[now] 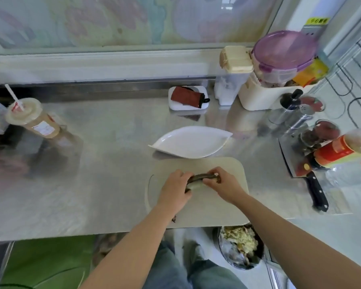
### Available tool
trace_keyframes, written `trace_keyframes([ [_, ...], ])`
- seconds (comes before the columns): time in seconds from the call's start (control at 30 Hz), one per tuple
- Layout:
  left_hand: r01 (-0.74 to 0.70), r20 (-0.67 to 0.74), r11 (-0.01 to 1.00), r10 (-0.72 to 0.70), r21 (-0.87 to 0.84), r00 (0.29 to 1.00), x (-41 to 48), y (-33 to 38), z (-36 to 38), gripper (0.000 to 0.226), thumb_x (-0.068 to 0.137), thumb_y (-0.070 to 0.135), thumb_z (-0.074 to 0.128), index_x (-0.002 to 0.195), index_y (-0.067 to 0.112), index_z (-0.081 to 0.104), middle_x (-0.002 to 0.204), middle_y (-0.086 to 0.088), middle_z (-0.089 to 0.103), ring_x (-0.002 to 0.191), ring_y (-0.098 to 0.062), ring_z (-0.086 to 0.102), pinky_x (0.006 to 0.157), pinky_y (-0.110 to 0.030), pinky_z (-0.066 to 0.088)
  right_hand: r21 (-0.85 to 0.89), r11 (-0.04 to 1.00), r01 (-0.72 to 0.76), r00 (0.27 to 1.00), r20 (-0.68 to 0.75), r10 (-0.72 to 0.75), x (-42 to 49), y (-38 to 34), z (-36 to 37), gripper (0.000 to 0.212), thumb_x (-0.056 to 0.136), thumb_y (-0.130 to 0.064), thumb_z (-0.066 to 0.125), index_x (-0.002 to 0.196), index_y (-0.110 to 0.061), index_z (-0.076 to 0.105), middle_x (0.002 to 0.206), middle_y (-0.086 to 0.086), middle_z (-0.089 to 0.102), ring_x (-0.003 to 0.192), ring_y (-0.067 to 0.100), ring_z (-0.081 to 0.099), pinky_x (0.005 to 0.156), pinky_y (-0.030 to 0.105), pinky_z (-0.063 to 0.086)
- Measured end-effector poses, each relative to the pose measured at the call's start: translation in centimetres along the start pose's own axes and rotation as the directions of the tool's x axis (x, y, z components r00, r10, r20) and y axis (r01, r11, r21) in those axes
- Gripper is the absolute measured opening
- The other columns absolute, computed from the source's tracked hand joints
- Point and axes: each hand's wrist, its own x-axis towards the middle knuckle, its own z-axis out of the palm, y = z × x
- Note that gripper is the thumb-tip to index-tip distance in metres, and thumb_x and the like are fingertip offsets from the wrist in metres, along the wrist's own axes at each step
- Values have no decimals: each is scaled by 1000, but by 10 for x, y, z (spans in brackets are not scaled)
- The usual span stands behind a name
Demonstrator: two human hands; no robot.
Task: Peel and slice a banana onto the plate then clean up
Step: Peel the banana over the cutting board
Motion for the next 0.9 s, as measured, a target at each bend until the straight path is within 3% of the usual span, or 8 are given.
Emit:
trace_keyframes([
  [0.17, 51, 12, 988, -53, 145, 998, 4, 15, 20, 45, 82, 28, 62, 125, 22, 51, 112, -4, 50, 106, -23, 47, 89, -33, 42, 2, 1000, -27, 998, -51, 27, -11, 29, 0, 31, 90, -32, 63, 116, -16, 57, 90, 0, 58, 79, 16, 52, 57, 15, 33],
  [0.27, 61, 40, 972, -72, 226, 997, 6, 12, 20, 44, 86, 41, 61, 123, 22, 50, 112, -5, 50, 105, -25, 47, 85, -36, 44, 129, 991, -26, 997, -63, 34, -10, 32, 0, 23, 88, -34, 65, 105, -18, 60, 83, 0, 61, 76, 19, 57, 68, 27, 46],
  [0.33, 32, 91, 980, -51, 197, 995, 8, 7, 17, 46, 88, 45, 58, 126, 20, 49, 111, -7, 49, 104, -26, 48, 85, -37, 44, 208, 978, -6, 997, -77, 22, -8, 30, -2, 15, 91, -30, 62, 98, -18, 63, 76, 3, 63, 70, 18, 59, 71, 34, 51],
  [0.43, 59, 110, 994, -68, 88, 992, 8, 3, 9, 48, 91, 43, 55, 131, 19, 47, 112, -8, 47, 100, -27, 51, 85, -33, 42, 320, 947, 15, 998, -60, 4, -6, 23, -9, 18, 96, -23, 54, 104, -12, 67, 74, 6, 67, 65, 13, 62, 69, 24, 54],
  [0.6, 98, 111, 995, -93, -33, 989, 7, -8, -8, 48, 92, 44, 54, 133, 22, 45, 114, -5, 50, 97, -25, 57, 81, -30, 42, 504, 863, 25, 998, 41, -52, -3, 13, -15, 20, 98, -11, 50, 108, -6, 67, 83, 10, 72, 76, 15, 69, 72, 22, 56],
  [0.73, 52, 92, 997, -46, -63, 995, 3, -14, -22, 39, 89, 45, 56, 123, 27, 53, 100, 7, 63, 92, -15, 59, 77, -29, 44, 461, 887, 21, 996, 63, -57, 1, 4, -17, 19, 96, -9, 51, 97, -3, 70, 83, 14, 73, 78, 22, 71, 72, 26, 57],
  [0.9, 84, 51, 992, -80, -96, 995, 0, -12, -32, 28, 87, 43, 57, 109, 26, 57, 79, 11, 61, 75, -12, 59, 66, -28, 44, 332, 942, 47, 993, 89, -81, 6, -13, -15, 21, 96, -12, 43, 94, -5, 63, 79, 11, 71, 70, 22, 70, 66, 28, 56],
])
